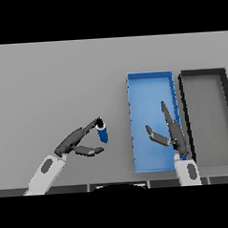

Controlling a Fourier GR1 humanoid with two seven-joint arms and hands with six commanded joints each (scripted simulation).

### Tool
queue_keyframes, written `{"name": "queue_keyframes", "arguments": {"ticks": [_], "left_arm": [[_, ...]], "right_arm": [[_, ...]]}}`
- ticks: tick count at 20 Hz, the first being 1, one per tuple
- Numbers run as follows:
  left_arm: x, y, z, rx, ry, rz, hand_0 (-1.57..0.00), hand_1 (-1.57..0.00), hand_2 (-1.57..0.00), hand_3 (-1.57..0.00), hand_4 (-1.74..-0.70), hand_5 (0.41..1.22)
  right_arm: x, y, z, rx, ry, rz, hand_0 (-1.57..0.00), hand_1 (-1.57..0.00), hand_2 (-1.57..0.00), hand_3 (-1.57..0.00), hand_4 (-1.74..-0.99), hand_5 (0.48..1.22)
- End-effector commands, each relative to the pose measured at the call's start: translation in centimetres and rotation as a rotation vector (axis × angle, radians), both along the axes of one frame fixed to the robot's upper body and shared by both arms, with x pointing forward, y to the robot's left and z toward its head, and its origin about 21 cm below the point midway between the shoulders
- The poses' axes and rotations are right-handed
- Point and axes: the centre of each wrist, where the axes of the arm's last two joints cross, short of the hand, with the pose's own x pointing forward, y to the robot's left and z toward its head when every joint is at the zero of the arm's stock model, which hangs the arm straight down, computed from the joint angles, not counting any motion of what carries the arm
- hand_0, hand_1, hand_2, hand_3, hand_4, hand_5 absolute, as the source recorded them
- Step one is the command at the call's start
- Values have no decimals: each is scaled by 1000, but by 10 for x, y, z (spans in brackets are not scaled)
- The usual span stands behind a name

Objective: Pick up the blue pipe and place it into the blue bin.

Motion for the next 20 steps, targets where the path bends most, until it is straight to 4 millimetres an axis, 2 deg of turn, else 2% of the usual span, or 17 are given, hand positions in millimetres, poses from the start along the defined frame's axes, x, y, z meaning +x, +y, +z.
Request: {"name": "queue_keyframes", "arguments": {"ticks": [1, 6, 10, 12, 13, 14, 15, 17, 18, 20], "left_arm": [[3, -6, -4, -12, 8, -6, 1, 1, 1, 1, -1189, 469], [15, -27, -13, 13, -21, -43, 1, 1, 1, 1, -1131, 462], [21, -46, -17, -82, -11, -61, 1, 1, -1, 1, -1215, 533], [24, -52, -17, -124, -6, -50, 1, -40, -110, -43, -1267, 585], [24, -55, -18, -131, -6, -42, -34, -141, -224, -115, -1292, 617], [23, -55, -17, -132, -4, -27, -100, -265, -357, -215, -1317, 651], [22, -56, -18, -166, 12, -18, -289, -458, -539, -486, -1342, 765], [19, -62, -21, -161, 28, -15, -717, -856, -901, -877, -1477, 929], [18, -65, -19, -150, 19, -31, -888, -999, -1035, -1009, -1526, 988], [13, -69, -21, -157, 5, -65, -1134, -1205, -1228, -1174, -1600, 1072]], "right_arm": [[-1, 0, 0, -2, 0, -6, 1, 1, 1, 1, -1218, 612], [-3, -4, 0, -6, 6, -16, 1, 1, 1, 1, -1201, 605], [1, -6, -1, 3, 25, -18, 1, 1, 1, 1, -1206, 606], [0, -3, -3, -9, 14, -19, 1, 1, 1, 1, -1196, 603], [1, -5, -3, -6, 20, -25, 1, 1, 1, 1, -1196, 605], [-1, -4, 0, 5, 4, -13, 1, 1, 1, 1, -1198, 605], [-3, -4, -2, 6, 11, -8, 1, 1, 1, 1, -1199, 605], [-6, -4, -3, 12, 12, -13, 1, 1, 1, 1, -1198, 604], [-2, -7, 0, 7, 24, -20, 1, 1, 1, 1, -1195, 604], [2, -5, 0, 7, 17, -18, 1, 1, 1, 1, -1198, 604]]}}
